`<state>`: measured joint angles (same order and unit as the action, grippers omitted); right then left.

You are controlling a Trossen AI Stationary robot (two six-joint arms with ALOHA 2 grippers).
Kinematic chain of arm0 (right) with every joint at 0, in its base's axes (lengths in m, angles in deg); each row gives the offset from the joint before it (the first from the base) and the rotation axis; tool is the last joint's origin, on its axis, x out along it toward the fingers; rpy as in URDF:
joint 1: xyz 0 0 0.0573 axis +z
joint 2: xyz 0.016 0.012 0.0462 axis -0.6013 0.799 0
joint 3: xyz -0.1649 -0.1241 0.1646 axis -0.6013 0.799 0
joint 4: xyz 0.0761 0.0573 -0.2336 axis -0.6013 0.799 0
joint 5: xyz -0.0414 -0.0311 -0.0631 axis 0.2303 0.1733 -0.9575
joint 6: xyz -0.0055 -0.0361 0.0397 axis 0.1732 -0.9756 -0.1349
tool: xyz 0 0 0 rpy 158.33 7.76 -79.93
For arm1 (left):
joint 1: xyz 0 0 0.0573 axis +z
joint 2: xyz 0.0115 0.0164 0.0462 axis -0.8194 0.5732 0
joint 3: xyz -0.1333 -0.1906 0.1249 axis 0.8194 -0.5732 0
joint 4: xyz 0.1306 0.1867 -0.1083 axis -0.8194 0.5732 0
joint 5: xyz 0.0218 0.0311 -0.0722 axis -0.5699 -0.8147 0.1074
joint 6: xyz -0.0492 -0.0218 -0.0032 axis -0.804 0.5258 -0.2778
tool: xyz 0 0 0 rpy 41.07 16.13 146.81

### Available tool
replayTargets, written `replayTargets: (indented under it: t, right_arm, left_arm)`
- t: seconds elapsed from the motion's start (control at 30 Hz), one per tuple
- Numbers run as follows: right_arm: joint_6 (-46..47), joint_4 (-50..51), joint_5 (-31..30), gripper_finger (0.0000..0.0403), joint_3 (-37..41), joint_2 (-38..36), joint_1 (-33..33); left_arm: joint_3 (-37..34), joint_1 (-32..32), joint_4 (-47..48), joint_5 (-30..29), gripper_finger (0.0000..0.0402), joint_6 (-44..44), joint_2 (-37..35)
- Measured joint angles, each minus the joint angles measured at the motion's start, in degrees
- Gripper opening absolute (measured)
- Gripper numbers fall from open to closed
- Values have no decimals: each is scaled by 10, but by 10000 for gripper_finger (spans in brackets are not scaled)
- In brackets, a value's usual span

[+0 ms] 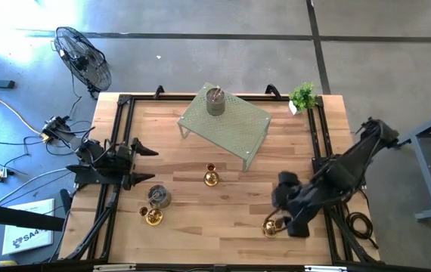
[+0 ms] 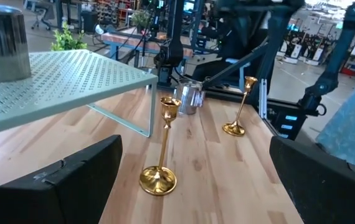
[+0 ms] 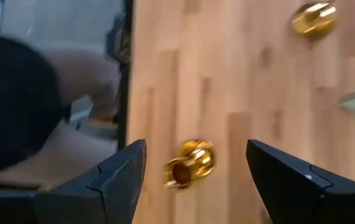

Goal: Pick & Place candle stick holders
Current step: Put the right gold candle holder on the shelf

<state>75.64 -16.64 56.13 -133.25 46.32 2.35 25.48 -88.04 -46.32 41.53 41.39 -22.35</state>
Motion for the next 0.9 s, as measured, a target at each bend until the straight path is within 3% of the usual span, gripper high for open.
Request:
replayTargets:
  t: [0.4,0.9]
  right_arm:
    - [-4,76,18,271,-46,93,16]
    - [-3,91,34,271,-45,101,16]
  left_arm:
    - [0,0,-1,0,399,-33,0]
    - [0,0,-2,-1,399,-43,0]
